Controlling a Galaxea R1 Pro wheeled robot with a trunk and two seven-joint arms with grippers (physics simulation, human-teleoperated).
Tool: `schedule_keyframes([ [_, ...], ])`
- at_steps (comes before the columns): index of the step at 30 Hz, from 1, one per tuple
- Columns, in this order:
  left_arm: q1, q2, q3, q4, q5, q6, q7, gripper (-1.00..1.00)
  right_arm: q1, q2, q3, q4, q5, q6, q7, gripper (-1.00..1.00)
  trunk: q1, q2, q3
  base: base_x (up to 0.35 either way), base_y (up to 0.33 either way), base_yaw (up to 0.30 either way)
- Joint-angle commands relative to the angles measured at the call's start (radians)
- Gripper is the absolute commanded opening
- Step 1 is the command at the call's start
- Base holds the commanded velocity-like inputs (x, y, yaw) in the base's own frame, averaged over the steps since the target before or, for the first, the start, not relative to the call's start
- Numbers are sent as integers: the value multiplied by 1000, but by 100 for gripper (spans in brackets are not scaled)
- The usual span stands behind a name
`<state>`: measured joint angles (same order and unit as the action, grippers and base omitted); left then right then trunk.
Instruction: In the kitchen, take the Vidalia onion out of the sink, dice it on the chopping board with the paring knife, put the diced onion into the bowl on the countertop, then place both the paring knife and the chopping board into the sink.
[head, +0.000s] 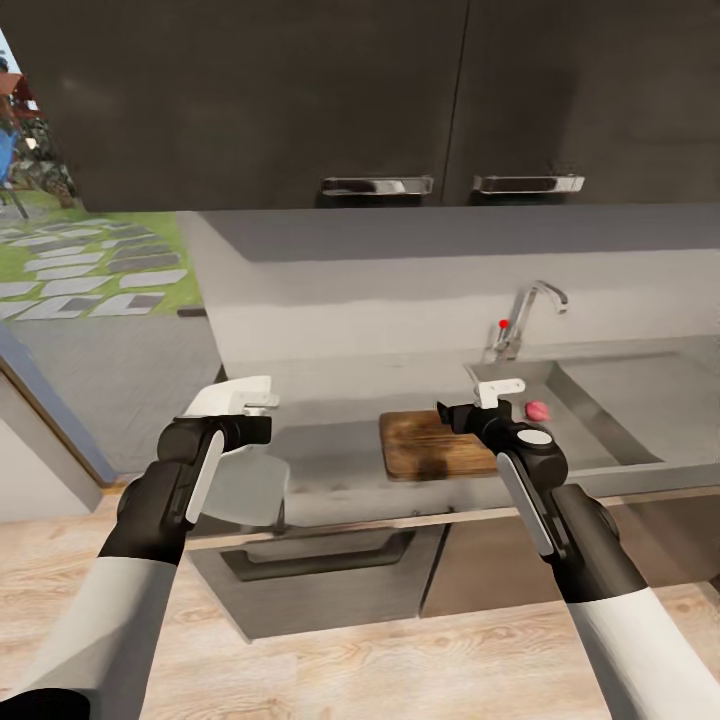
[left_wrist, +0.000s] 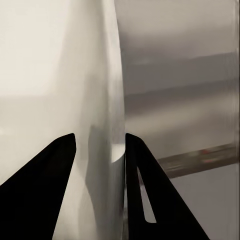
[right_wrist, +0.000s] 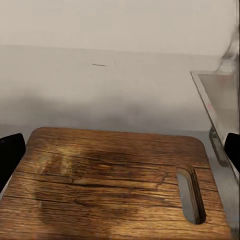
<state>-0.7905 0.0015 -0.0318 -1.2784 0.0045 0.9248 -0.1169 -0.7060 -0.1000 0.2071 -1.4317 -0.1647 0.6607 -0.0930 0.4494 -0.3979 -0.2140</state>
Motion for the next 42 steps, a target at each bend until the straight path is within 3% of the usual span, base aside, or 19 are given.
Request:
schedule_keyframes([
  [1,-1,0,0,-1,-1,5,-1,-100,-1,-1,3,-1,-10,4,-10,100,1,-2,-2,0,-230,1],
  [14,-1,-5,0,-1,-1,5,-1,-100,-1,-1,3,-1,-10,4,-10,100,1,-2,-2,0,-251,0],
  [42,-1,-5,0,5,-1,5,-1,-100,-1,-1,1,-1,-10,4,-10,100,1,-2,-2,0,-8,7],
])
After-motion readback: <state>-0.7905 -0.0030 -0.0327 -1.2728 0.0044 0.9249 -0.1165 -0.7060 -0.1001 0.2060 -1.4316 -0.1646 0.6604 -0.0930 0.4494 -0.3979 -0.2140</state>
